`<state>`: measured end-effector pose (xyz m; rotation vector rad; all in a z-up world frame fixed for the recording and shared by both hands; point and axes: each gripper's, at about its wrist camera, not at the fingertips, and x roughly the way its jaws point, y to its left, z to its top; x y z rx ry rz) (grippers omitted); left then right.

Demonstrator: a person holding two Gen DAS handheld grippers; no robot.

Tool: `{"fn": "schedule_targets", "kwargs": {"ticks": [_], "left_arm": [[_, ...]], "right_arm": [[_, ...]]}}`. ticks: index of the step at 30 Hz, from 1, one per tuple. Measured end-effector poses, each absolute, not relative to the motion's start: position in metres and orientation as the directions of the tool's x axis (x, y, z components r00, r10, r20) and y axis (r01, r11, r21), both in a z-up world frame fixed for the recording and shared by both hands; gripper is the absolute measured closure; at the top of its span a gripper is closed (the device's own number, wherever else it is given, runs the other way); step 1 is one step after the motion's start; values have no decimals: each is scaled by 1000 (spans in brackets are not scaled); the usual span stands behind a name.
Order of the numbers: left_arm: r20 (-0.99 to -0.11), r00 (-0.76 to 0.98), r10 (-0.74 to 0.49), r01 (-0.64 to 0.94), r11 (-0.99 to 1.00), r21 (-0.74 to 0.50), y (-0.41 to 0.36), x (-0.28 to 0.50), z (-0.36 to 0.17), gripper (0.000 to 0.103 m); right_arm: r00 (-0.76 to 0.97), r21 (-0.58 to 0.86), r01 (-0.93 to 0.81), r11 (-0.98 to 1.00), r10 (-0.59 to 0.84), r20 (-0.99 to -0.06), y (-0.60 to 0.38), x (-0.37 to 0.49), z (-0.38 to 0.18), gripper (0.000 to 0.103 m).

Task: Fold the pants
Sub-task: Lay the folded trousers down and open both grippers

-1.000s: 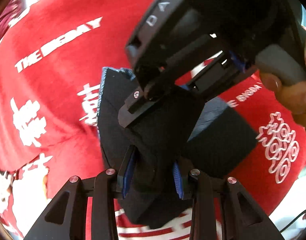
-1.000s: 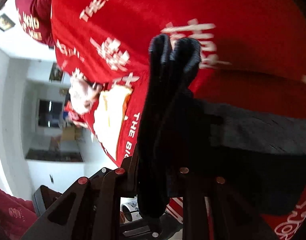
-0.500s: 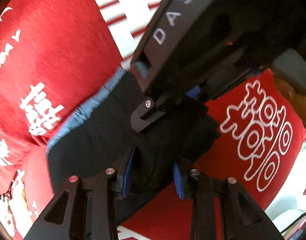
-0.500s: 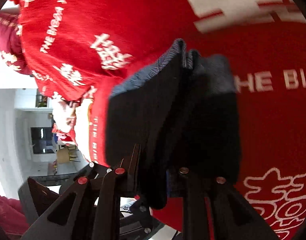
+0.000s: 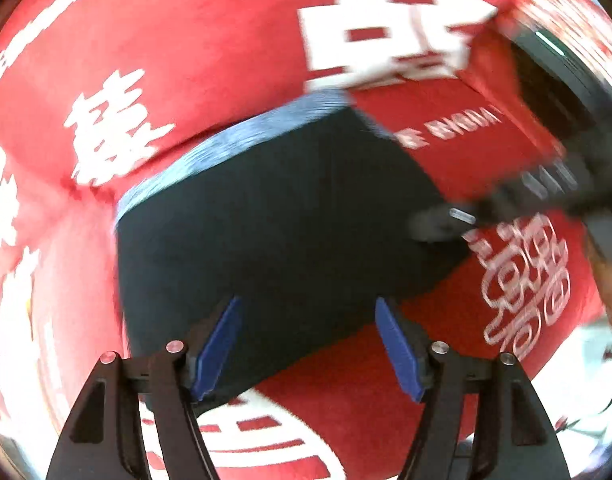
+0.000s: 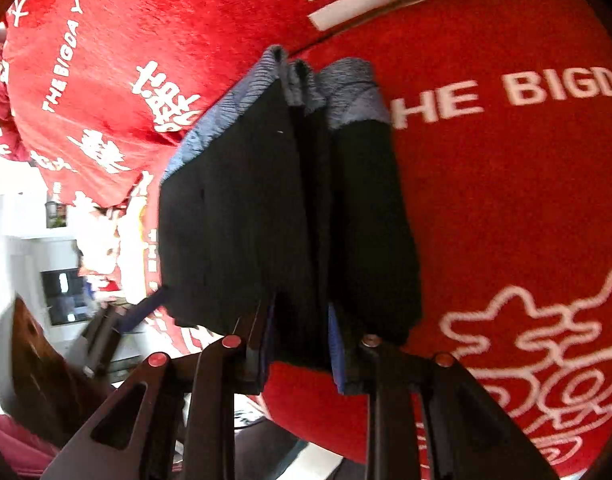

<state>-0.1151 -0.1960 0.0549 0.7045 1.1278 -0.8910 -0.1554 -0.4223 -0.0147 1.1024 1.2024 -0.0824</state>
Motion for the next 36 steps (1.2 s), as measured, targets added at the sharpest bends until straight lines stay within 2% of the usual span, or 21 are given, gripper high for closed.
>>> {"fn": "schedule_targets", "kwargs": {"ticks": [4, 9, 10, 13, 16, 19, 21, 23, 27, 28, 31, 36], "left_arm": [[-980, 157, -122, 741, 671, 35, -184, -80, 38, 32], [-989, 123, -81, 651, 759, 18, -178, -70, 25, 32], [-988, 134, -71, 653, 756, 34, -180, -73, 24, 29], [-987, 150, -54, 652, 756, 58, -184, -78, 21, 23], [-986, 161, -44, 645, 761, 72, -184, -81, 19, 20], [-989, 148, -29, 636, 768, 72, -186, -76, 14, 7], [-987, 157, -32, 632, 771, 76, -185, -77, 16, 7], [-986, 163, -32, 634, 770, 80, -185, -79, 17, 7], [-987, 159, -35, 636, 768, 76, -183, -79, 17, 5], [-986, 162, -28, 635, 768, 83, -183, -78, 16, 1], [-988, 149, -28, 636, 768, 74, -179, -77, 16, 1], [-990, 140, -30, 668, 741, 72, -175, -79, 19, 1]], "right_arm": [[389, 577, 618, 534, 430, -815, -427, -171, -9, 76], [392, 505, 574, 645, 325, -861, -421, -173, 25, 75], [405, 503, 553, 664, 313, -859, -419, -172, 31, 71], [421, 490, 500, 715, 293, -858, -410, -159, 41, 48], [385, 467, 466, 751, 304, -872, -399, -144, 27, 46], [283, 428, 521, 739, 323, -903, -398, -145, -3, 44], [326, 468, 536, 703, 339, -883, -403, -152, -2, 43], [304, 447, 544, 711, 329, -894, -403, -159, -3, 38], [270, 432, 556, 710, 338, -902, -402, -180, -10, 38], [264, 424, 558, 713, 331, -906, -400, -185, -11, 35], [264, 414, 578, 703, 318, -910, -395, -196, -8, 27], [271, 390, 598, 700, 282, -920, -385, -200, -1, 22]]}}
